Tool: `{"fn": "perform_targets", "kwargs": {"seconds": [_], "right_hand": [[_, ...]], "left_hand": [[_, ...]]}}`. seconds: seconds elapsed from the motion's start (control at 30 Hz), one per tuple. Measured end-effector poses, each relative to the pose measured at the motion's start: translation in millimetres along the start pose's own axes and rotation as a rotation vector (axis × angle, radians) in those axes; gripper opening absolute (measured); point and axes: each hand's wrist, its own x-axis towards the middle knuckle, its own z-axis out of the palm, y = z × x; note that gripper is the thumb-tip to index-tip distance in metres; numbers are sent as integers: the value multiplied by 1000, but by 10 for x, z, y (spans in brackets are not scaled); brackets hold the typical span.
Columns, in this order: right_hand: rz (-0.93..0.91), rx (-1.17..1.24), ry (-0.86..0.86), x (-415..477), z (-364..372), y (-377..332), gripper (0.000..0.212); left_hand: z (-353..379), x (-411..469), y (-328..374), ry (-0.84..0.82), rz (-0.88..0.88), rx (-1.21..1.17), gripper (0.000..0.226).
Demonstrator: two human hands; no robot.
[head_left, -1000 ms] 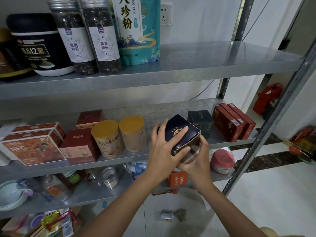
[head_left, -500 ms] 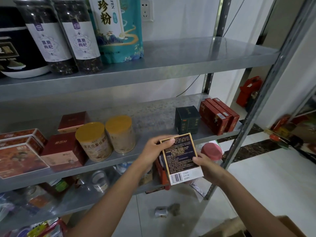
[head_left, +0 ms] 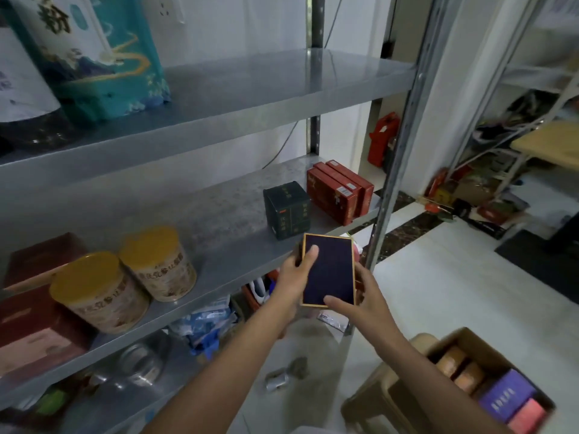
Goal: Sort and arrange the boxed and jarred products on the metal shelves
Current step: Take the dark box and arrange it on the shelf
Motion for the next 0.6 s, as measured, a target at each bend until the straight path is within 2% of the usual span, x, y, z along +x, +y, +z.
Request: {"fn": "perform_targets", "kwargs": {"seconds": [0.1, 0.2, 0.27, 0.37, 0.5, 0.53, 0.6], "right_hand": [[75, 136, 45, 26, -407, 6, 56], [280, 394, 3, 95, -765, -42, 76], [306, 464, 48, 96, -943, -32, 79], [255, 329, 261, 17, -1104, 13, 70], [243, 195, 511, -106, -1204, 141, 53], [241, 182, 546, -137, -1237, 180, 50], [239, 178, 583, -207, -1360, 248, 44]], "left_hand": [[28, 137, -77, -210, -43, -51, 47], [244, 170, -113, -410, -91, -75, 50], [447, 217, -161, -495, -102, -32, 52], [746, 240, -207, -530, -40, 98, 53], [1139, 218, -243, -731, 112, 410, 96], [1222, 230, -280, -776, 139, 485, 97], [1364, 284, -337, -844, 153, 519, 69]]}}
